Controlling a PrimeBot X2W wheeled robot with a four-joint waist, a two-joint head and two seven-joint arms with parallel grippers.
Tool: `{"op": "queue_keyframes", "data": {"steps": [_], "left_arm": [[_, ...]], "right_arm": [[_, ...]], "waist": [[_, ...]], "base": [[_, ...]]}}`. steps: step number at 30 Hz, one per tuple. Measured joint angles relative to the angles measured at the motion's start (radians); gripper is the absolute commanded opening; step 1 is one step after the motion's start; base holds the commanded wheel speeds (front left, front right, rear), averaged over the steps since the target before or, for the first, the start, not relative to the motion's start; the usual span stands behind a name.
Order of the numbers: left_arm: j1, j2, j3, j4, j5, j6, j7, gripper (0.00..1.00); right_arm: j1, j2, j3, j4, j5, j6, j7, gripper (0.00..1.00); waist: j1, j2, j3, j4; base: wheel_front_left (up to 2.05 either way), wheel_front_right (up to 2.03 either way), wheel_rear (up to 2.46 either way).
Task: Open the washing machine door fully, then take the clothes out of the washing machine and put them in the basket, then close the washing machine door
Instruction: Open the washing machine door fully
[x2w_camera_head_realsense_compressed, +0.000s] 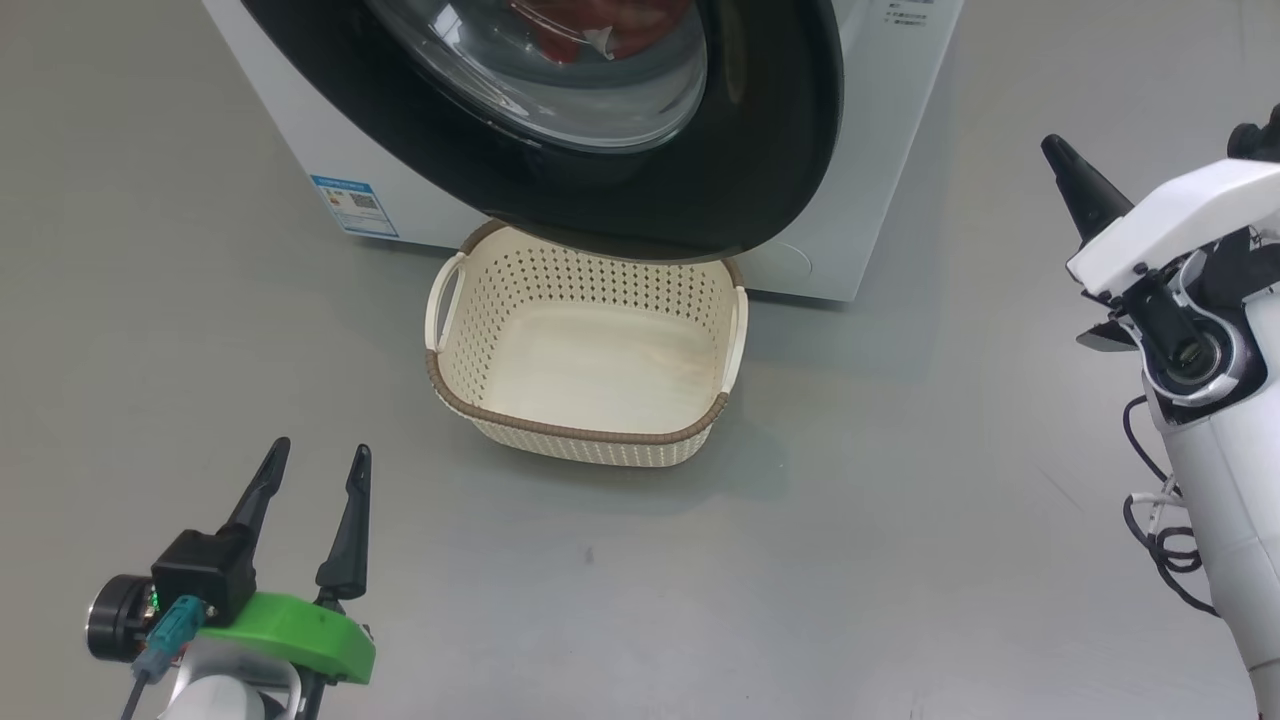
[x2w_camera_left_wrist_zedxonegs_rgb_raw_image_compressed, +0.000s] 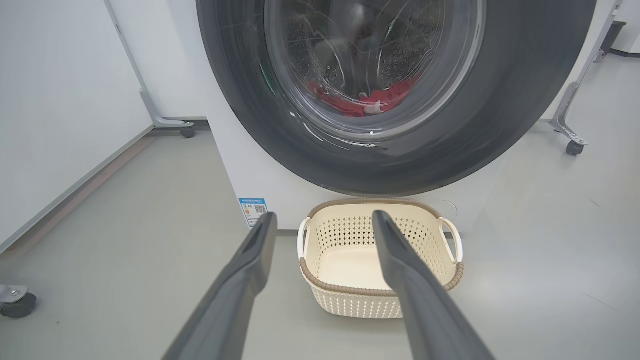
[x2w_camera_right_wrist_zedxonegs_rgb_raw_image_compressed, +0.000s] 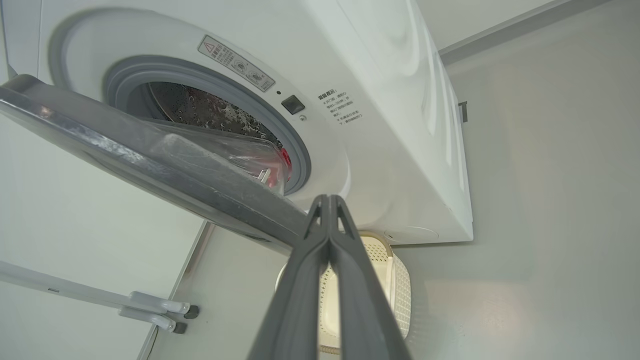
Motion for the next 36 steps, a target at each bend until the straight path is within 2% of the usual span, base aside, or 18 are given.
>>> {"op": "queue_keyframes", "data": {"steps": [3, 8, 12, 16, 18, 21, 23, 24, 29, 36], "left_arm": [[0.006, 0.001, 0.006, -0.005, 0.007, 0.0, 0.0, 1.0], [0.007, 0.0, 0.005, -0.018, 0.008, 0.0, 0.0, 1.0], [0.009, 0.0, 0.03, -0.026, 0.008, 0.0, 0.0, 1.0], [0.016, 0.003, 0.043, -0.03, 0.008, 0.0, 0.0, 1.0], [0.016, 0.002, 0.05, -0.035, 0.009, 0.0, 0.0, 1.0], [0.016, 0.002, 0.064, -0.043, 0.014, 0.0, 0.0, 1.0], [0.016, 0.002, 0.07, -0.046, 0.015, 0.0, 0.0, 1.0], [0.016, 0.002, 0.072, -0.047, 0.015, 0.0, 0.0, 1.0], [0.016, -0.001, 0.073, -0.049, 0.015, 0.0, 0.0, 1.0], [0.02, -0.006, 0.091, -0.052, 0.016, 0.0, 0.0, 1.0]], "right_arm": [[0.043, -0.015, 0.023, -0.047, -0.057, 0.001, -0.061, 0.0], [0.133, -0.081, 0.072, -0.129, -0.212, 0.002, -0.184, 0.0], [0.211, -0.076, 0.091, -0.173, -0.265, 0.002, -0.272, 0.0], [0.293, -0.098, 0.137, -0.211, -0.389, 0.003, -0.37, 0.0], [0.322, -0.102, 0.141, -0.221, -0.418, -0.003, -0.409, 0.0], [0.354, -0.106, 0.154, -0.237, -0.481, -0.037, -0.466, 0.0], [0.377, -0.106, 0.156, -0.248, -0.512, -0.061, -0.501, 0.57], [0.389, -0.102, 0.156, -0.253, -0.516, -0.073, -0.515, 1.0], [0.468, -0.077, 0.17, -0.259, -0.543, -0.125, -0.515, 1.0], [0.517, -0.024, 0.149, -0.293, -0.543, -0.166, -0.517, 1.0]], "waist": [[0.0, 0.0, -0.011, -0.018], [0.0, 0.0, -0.023, -0.038], [0.0, 0.0, -0.024, -0.047], [0.0, 0.0001, -0.025, -0.062], [0.0, 0.0, -0.025, -0.064], [0.0, 0.0, -0.025, -0.067], [0.0, 0.0, -0.026, -0.069], [0.0, 0.0, -0.026, -0.069], [0.0, 0.0, -0.028, -0.074], [0.0, 0.0, -0.034, -0.083]], "base": [[0.0, 0.0, 0.0], [0.0, 0.0, 0.0], [0.0, 0.0, 0.0], [0.0, 0.0, 0.0], [0.0, 0.0, 0.0], [0.0, 0.0, 0.0], [0.0, 0.0, 0.0], [0.0, 0.0, 0.0], [0.0, 0.0, 0.0], [0.0, 0.0, 0.0]]}}
